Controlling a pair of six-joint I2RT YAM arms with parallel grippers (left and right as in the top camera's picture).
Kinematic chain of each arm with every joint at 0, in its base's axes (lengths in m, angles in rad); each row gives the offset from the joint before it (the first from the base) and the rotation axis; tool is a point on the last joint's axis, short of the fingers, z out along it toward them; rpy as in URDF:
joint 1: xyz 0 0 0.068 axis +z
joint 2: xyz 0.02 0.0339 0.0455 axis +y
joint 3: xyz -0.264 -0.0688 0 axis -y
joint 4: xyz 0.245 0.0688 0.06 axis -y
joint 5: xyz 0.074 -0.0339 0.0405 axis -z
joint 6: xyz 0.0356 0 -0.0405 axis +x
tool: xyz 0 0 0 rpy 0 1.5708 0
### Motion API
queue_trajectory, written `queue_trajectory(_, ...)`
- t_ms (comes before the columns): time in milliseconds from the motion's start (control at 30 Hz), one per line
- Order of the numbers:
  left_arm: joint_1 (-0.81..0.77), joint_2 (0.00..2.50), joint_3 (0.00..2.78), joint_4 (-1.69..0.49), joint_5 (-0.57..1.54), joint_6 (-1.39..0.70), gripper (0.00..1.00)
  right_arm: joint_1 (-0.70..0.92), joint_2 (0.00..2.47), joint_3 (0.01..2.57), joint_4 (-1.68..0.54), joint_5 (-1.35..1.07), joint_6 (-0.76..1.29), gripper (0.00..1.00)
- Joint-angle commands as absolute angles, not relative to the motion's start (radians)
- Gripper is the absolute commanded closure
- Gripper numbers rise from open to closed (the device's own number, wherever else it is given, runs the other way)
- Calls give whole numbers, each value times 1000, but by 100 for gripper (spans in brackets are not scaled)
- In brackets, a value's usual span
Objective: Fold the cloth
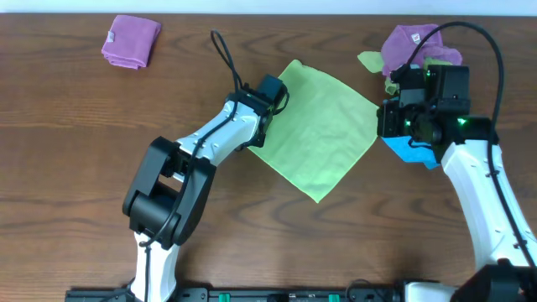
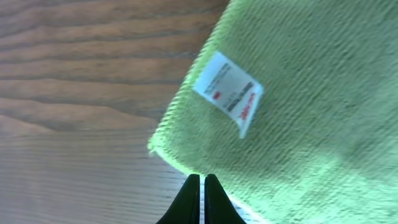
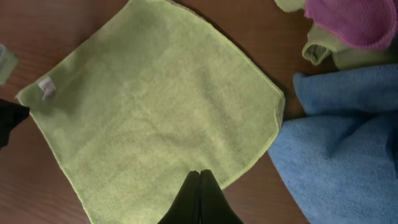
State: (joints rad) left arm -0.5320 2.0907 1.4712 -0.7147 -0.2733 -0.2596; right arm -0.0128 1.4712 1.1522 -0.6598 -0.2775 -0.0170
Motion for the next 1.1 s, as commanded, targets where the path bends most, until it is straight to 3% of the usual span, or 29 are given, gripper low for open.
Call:
queue_trajectory(0,-529,2053,1490,-689,-245,-270,94,-5,1458,1165,-666,-265,-40,99)
queue_trajectory(300,-513,2068,1488,-508,-245,-148,94,-6,1458,1165,-678,-265,-43,99)
queue_trajectory(1067,-440,2107,1480,-590,-134,-146,94,-6,1458,1165,-678,-265,-38,99)
